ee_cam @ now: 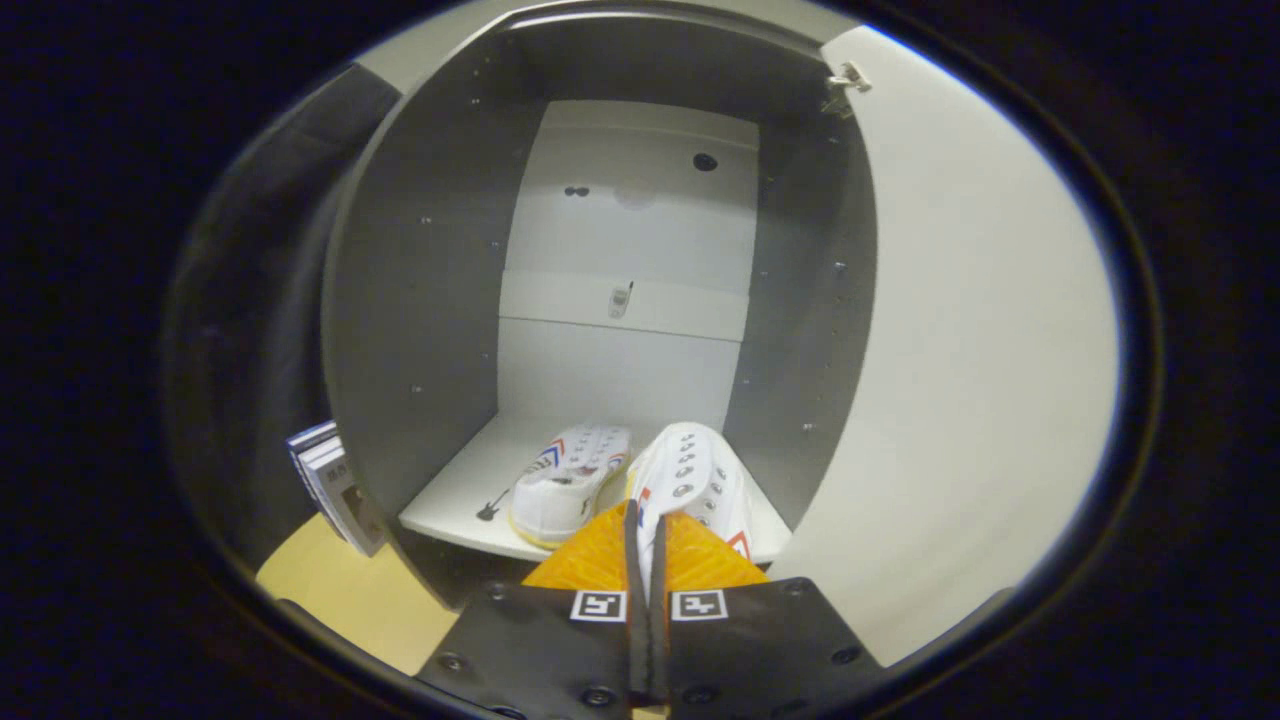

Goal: Open the shoe cabinet door, grab the shoes and put them into the shoe cabinet, then close the shoe cabinet door.

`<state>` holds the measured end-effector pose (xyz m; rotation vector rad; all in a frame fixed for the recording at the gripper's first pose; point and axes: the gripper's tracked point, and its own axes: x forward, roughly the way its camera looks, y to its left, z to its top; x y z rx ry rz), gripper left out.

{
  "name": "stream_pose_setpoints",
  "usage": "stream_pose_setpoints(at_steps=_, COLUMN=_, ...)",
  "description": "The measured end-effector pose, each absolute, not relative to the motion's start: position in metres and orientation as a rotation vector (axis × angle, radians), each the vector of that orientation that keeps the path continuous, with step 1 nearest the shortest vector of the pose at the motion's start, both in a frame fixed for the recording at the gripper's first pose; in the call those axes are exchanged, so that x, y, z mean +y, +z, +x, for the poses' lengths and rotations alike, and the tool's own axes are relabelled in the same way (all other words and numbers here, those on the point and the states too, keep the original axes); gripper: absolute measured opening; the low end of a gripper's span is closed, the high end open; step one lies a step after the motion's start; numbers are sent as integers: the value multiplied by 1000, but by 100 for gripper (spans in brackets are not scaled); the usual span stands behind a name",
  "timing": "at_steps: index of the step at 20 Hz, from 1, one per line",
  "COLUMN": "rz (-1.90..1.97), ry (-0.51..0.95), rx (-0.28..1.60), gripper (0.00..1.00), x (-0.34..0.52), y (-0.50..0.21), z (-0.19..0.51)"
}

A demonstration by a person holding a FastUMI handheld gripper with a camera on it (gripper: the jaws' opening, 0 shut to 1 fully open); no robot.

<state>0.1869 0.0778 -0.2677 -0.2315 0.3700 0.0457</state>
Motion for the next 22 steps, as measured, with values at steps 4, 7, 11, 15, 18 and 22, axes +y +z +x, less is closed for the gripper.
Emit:
stream_pose_setpoints(at_steps=4, rz=-277, ry=46, rx=395, gripper=2, x=67, y=-287, z=255)
stream_pose_setpoints(at_steps=7, rz=-279, ry=53, rx=420, gripper=2, x=61, y=-307, z=296)
stream_pose_setpoints(at_steps=11, rz=-308, ry=68, rx=463, gripper=2, x=59, y=-332, z=325)
stream_pose_setpoints(at_steps=15, rz=-350, ry=99, rx=509, gripper=2, x=63, y=-351, z=332)
stream_pose_setpoints(at_steps=18, rz=-352, ry=109, rx=535, gripper=2, x=67, y=-357, z=333)
stream_pose_setpoints(at_steps=22, rz=-292, ry=98, rx=589, gripper=3, x=66, y=-364, z=331)
